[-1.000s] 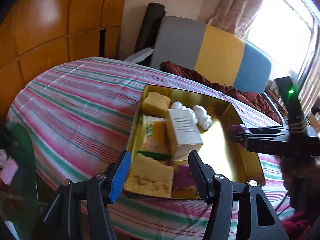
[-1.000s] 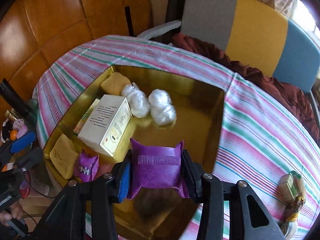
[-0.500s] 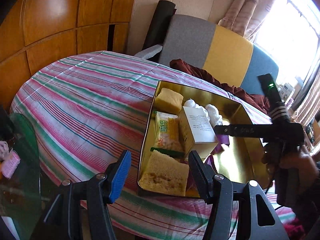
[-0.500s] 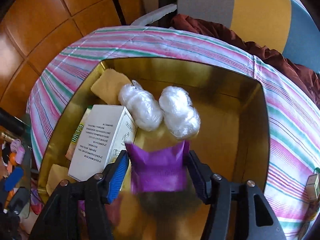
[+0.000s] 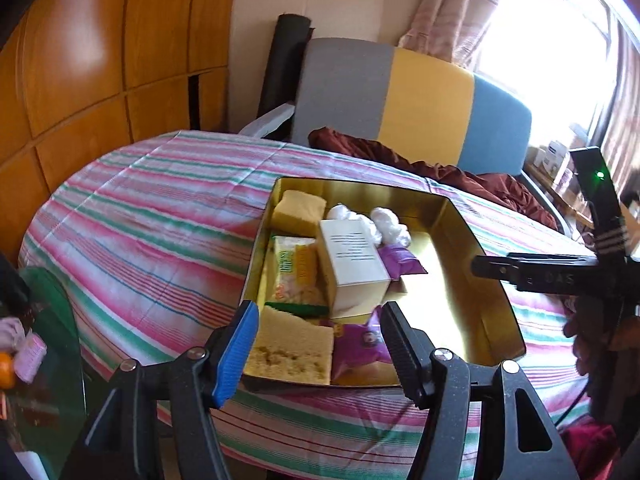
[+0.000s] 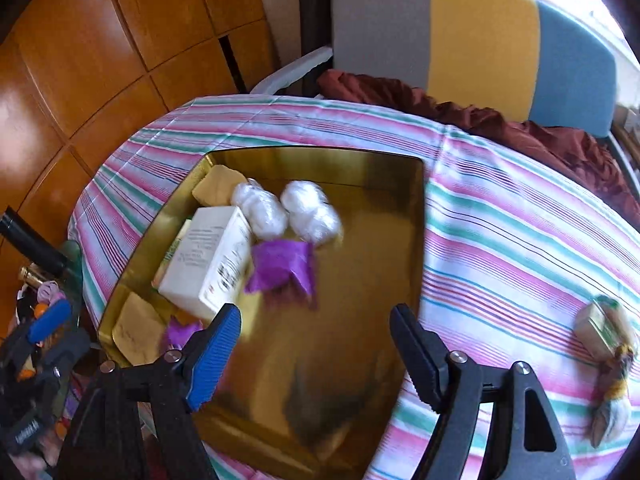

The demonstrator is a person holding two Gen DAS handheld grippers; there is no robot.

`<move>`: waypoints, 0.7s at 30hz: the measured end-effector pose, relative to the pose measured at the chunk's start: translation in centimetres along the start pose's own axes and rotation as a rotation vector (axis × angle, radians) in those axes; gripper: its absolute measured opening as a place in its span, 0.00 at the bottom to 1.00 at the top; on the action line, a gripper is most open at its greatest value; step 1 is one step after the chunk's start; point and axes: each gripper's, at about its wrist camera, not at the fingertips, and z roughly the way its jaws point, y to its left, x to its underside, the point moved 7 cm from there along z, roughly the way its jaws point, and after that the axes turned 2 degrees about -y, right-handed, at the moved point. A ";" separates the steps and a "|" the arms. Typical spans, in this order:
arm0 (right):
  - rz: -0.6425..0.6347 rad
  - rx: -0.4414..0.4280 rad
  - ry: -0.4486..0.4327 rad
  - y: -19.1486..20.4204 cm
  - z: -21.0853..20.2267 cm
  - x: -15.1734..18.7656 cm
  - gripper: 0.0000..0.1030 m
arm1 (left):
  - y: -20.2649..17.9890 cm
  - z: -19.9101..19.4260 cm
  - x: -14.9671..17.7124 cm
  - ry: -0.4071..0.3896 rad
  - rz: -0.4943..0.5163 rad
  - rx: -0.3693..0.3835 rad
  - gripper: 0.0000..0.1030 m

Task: Organize objects
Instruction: 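Lower the purple candy into the gold tray and open the right tool, then move both tools toward the tea box, bar and sock bundle on the cloth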

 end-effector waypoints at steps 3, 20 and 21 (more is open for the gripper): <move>0.030 0.018 -0.016 -2.0 -1.4 1.0 0.76 | -1.0 -0.3 0.0 0.001 0.020 0.014 0.63; 0.302 0.226 -0.087 -18.7 -8.5 5.8 0.77 | -8.8 -0.4 1.0 0.034 0.174 0.119 0.67; 0.323 0.242 -0.096 -19.9 -9.0 5.9 0.77 | -9.4 -0.3 1.1 0.037 0.184 0.127 0.67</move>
